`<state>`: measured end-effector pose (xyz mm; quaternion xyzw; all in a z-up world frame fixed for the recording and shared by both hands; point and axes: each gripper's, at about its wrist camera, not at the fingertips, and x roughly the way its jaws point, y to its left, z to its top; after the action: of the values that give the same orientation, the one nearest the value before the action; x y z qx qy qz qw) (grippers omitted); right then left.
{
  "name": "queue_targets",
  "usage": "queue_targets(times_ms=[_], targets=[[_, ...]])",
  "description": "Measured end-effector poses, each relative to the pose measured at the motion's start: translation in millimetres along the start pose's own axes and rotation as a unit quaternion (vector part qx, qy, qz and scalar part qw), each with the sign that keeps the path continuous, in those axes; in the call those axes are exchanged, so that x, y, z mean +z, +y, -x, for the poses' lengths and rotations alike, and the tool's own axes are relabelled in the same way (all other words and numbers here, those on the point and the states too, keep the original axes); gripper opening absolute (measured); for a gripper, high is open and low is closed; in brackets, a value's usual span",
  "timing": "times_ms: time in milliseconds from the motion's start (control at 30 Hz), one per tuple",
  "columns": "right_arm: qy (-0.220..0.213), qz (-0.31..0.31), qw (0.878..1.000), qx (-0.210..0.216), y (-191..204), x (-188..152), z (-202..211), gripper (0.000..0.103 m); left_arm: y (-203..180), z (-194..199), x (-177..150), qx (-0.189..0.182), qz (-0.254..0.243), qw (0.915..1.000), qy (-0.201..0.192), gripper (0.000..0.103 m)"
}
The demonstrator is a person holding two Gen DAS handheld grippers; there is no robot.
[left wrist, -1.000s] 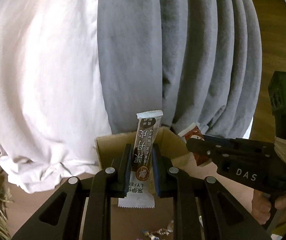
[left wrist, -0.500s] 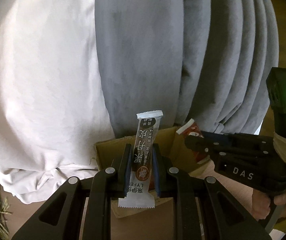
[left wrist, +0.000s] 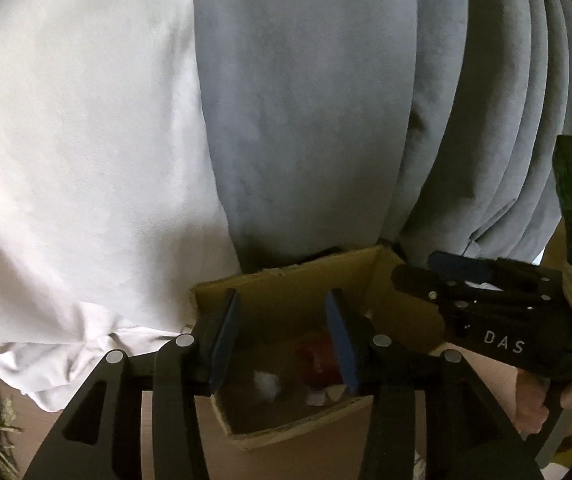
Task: Organize snacks
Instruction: 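Carry both snacks into the cardboard box and open both tools, then move both tools back to the foil-wrapped candies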
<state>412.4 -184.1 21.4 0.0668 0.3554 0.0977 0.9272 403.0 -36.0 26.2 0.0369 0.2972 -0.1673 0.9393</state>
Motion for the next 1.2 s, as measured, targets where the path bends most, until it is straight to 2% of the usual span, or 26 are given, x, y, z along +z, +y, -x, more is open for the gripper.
queue_targets(times_ms=[67, 267, 600, 967, 1200], targets=[[-0.006, 0.009, 1.0, -0.012, 0.1, -3.1, 5.1, 0.051, -1.8, 8.5, -2.4, 0.007, -0.004, 1.0, -0.003, 0.045], [-0.021, 0.015, 1.0, 0.002, 6.4, -15.6, 35.4, 0.051, -9.5, 43.7, -15.2, 0.023, -0.027, 0.9991, -0.024, 0.045], [-0.035, 0.019, 0.999, 0.028, 26.4, -49.0, 81.9, 0.051, -10.8, 97.4, -44.3, 0.036, -0.02, 0.9979, -0.05, 0.045], [-0.006, 0.038, 0.998, 0.048, 42.0, -102.9, 97.7, 0.051, -20.9, 119.7, -104.3, 0.038, -0.02, 0.999, -0.012, 0.045], [0.039, 0.057, 0.996, 0.057, 40.7, -141.4, 85.4, 0.05, -27.7, 107.6, -147.6, 0.026, -0.019, 0.9984, 0.046, 0.045]])
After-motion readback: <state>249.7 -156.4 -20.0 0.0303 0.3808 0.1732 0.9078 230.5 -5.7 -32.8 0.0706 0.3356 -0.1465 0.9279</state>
